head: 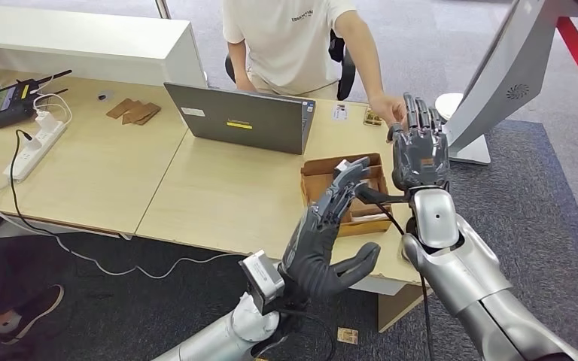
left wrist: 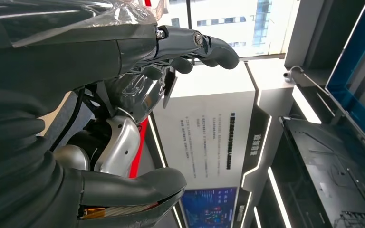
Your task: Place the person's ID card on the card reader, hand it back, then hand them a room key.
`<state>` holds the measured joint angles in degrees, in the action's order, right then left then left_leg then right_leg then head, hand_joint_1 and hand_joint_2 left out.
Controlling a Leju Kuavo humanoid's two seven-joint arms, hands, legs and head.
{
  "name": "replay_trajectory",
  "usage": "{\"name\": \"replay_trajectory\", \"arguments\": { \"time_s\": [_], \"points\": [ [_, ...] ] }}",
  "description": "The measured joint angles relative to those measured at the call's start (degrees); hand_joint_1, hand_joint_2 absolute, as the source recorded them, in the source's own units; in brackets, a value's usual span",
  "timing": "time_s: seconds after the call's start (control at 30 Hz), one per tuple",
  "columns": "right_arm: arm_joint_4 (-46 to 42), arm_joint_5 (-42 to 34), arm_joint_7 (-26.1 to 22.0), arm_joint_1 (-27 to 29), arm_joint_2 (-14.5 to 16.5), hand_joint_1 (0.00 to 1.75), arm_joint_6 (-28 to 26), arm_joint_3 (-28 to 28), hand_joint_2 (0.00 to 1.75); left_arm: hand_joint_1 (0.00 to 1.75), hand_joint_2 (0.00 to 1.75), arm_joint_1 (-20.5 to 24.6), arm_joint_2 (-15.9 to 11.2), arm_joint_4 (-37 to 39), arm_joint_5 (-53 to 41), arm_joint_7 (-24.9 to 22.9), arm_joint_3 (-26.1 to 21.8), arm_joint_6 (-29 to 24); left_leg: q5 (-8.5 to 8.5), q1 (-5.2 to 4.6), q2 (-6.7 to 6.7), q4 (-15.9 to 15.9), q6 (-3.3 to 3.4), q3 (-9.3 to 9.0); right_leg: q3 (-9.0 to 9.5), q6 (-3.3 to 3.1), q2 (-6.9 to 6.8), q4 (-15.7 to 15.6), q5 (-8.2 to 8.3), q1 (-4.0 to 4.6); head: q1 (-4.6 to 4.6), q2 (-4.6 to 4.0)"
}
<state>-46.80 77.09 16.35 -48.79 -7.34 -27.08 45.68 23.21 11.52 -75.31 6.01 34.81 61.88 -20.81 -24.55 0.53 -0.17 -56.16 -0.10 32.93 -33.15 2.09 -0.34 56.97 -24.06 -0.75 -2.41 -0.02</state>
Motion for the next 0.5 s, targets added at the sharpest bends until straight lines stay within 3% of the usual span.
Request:
{"name": "replay_trajectory", "arguments": {
  "time_s": [0.43, 0.5],
  "points": [
    [3.8, -3.3, -0.1, -3.6, 0.2, 1.75, 1.0, 0.2, 1.75, 0.00, 1.75, 1.0, 0.8, 1.9, 1.1, 1.3, 0.4, 1.3, 0.00, 0.00, -0.03, 0.0, 0.00, 0.05, -0.01, 0.02, -0.01, 0.0, -0.02, -0.01, 0.01, 0.00],
    [5.5, -3.7, -0.2, -4.8, 0.6, 0.91, 1.1, 0.3, 1.75, 0.00, 1.75, 1.3, 0.9, 2.2, 1.4, 1.7, 0.5, 1.5, 0.00, -0.01, -0.03, 0.0, 0.00, 0.05, -0.01, 0.02, -0.01, 0.0, -0.01, -0.01, 0.01, 0.00]
  ]
}}
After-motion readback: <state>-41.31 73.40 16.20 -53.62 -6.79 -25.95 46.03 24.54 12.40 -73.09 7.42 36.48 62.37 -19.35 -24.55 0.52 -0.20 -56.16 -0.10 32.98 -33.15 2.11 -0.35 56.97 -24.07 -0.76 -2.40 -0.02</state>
